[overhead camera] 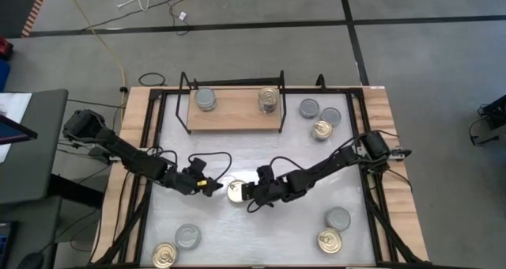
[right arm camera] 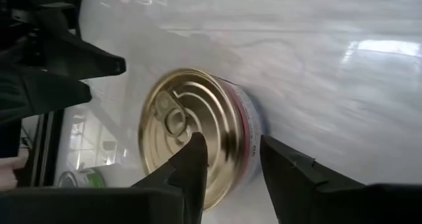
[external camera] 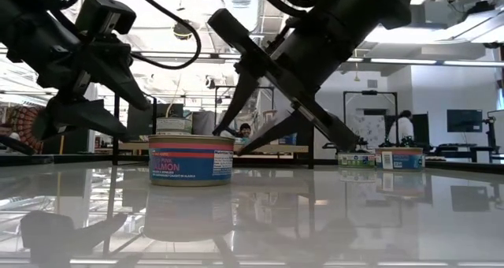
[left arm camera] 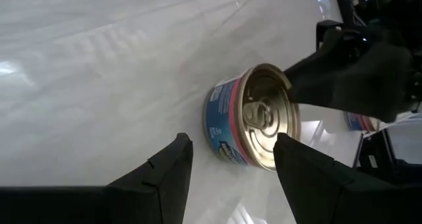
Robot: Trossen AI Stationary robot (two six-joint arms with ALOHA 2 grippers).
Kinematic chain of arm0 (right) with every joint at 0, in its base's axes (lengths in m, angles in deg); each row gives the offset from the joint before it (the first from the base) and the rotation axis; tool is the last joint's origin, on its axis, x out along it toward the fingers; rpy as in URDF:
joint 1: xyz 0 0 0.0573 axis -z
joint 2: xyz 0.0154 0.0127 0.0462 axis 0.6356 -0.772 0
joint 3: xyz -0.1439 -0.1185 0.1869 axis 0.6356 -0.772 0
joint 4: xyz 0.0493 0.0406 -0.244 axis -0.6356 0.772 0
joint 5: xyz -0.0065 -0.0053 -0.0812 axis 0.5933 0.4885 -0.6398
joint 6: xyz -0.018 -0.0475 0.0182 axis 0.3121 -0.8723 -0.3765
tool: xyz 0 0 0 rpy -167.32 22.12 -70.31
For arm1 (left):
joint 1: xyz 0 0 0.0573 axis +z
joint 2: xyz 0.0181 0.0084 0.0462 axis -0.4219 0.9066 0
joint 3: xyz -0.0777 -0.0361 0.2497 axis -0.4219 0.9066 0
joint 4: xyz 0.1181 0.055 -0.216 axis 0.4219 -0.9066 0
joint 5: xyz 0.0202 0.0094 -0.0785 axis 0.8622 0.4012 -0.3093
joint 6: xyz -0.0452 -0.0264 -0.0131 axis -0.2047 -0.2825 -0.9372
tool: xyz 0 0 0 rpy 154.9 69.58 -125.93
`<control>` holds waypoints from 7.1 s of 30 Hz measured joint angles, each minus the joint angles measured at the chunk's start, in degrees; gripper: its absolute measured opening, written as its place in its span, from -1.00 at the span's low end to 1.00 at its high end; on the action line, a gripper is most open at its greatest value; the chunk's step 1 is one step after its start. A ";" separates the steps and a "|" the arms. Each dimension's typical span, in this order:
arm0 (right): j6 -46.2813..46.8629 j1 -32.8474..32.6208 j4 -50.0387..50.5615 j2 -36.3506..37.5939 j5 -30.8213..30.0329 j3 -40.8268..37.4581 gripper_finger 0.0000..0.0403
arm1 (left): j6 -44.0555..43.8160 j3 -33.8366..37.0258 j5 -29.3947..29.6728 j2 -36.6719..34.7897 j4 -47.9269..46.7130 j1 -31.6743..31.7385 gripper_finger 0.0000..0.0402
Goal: Stack canned seafood by type on shelf
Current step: Put the blue tuna can on the shelf
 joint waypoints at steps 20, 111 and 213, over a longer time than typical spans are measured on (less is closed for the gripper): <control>-0.81 -0.04 0.67 0.00 0.17 0.00 -0.22 | -0.87 0.00 -0.01 0.00 -0.28 -0.22 0.01; -3.02 -0.74 2.37 0.11 1.95 0.00 -0.50 | -4.26 -2.78 -2.65 12.09 11.77 0.68 0.12; -4.97 -0.72 1.74 0.00 3.02 -0.08 -0.86 | -19.70 -10.14 -3.07 21.49 16.19 -1.18 -0.05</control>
